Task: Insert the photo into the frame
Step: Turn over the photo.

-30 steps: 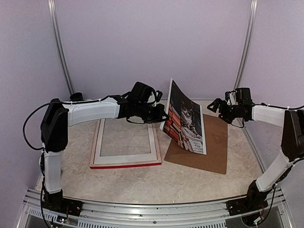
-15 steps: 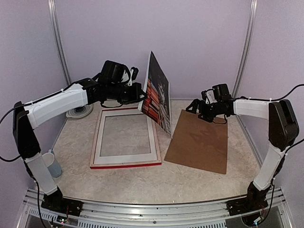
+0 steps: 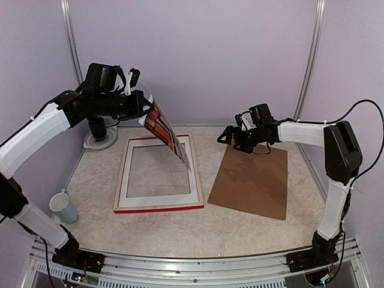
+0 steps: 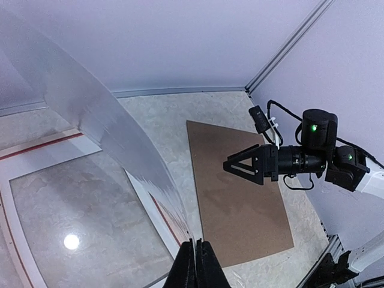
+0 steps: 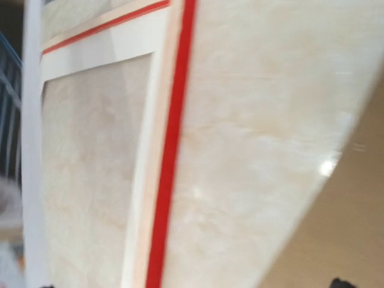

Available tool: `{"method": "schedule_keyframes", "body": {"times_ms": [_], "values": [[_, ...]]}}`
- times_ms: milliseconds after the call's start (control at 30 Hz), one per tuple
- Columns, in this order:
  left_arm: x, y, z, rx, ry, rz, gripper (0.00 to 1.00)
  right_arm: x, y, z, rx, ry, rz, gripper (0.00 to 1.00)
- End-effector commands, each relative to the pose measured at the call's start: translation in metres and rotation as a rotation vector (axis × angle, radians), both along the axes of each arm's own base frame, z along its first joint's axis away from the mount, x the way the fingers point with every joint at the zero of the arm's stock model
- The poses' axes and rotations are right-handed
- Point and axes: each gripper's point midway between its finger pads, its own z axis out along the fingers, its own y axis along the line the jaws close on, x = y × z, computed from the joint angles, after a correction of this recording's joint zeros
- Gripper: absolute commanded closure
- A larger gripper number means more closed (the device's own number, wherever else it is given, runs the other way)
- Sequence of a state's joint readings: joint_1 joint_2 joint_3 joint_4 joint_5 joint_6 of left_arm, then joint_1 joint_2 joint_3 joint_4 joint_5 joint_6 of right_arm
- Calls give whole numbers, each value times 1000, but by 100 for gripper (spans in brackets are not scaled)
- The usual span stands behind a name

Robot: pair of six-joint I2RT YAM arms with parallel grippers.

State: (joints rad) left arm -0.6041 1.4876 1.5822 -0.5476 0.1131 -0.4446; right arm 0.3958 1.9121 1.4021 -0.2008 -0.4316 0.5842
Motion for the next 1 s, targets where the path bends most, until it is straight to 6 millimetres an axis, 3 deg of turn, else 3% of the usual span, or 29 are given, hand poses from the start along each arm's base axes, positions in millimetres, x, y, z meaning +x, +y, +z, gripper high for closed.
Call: {"method": "schedule_keyframes", "body": {"times_ms": [0, 167, 367, 700, 833, 967], "values": [[-10, 21, -4, 35, 11, 18, 97, -8, 32, -8, -20, 17, 83, 1], [-19, 24, -20, 52, 47, 4, 97, -13, 58, -9, -12, 9, 133, 1], [-29, 24, -27, 45, 68, -16, 97, -25, 103, -5, 23, -10, 238, 1], [-38, 1, -37, 42, 88, -87, 94, -41, 175, -12, 130, 31, 369, 1], [-41, -15, -40, 32, 93, -124, 94, -41, 187, -8, 186, 39, 375, 1], [-46, -33, -45, 37, 101, -164, 93, -39, 185, 2, 231, 23, 352, 1]]}}
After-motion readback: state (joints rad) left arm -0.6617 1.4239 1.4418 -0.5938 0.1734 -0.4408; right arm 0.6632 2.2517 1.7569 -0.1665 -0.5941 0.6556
